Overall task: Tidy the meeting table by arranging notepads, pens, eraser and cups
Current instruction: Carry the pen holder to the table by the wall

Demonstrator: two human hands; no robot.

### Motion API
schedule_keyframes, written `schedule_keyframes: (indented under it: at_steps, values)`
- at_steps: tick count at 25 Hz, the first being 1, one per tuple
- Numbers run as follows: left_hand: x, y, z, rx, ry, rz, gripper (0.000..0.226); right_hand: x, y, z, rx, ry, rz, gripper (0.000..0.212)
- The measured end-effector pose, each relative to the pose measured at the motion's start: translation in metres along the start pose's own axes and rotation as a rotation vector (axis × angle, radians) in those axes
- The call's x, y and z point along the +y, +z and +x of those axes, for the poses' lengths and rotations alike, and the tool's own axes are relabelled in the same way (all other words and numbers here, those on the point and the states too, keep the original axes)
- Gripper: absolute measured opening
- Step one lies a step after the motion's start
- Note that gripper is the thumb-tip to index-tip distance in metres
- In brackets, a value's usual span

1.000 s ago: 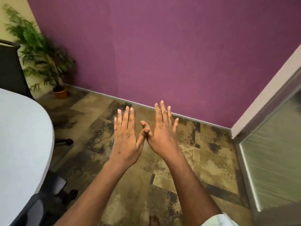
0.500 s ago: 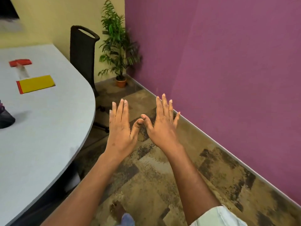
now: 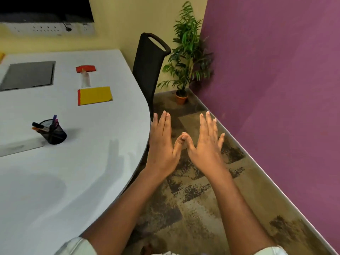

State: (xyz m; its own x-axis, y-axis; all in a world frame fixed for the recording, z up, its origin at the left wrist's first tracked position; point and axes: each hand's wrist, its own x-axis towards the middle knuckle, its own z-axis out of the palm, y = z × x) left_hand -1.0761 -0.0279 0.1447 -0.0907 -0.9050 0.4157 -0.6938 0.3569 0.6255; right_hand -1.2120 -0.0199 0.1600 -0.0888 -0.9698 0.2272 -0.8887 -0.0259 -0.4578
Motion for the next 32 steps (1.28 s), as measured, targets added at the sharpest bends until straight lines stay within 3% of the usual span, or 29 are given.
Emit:
schedule_keyframes:
  at_steps: [6,12,21,27,32]
  values:
    - [-0.057,-0.005,0.044,0.068,-0.22,0.117,0.071,-0.028,0.049,0.085,-0.128,-0.129,0.05,0.079]
    - [-0.097,-0.016,0.099,0.246,-0.495,0.17,0.09,-0.066,0.095,0.178,-0.253,-0.373,0.115,0.08]
    - [-0.164,-0.047,0.101,0.618,-0.869,0.049,0.063,-0.137,0.175,0.234,-0.514,-0.616,0.276,0.087]
    - [-0.212,-0.089,0.082,0.85,-0.919,-0.081,0.038,-0.2,0.217,0.217,-0.637,-0.692,0.278,0.098]
    - [-0.268,-0.11,0.057,0.745,-1.136,-0.169,0.05,-0.236,0.249,0.216,-0.767,-0.621,0.283,0.1]
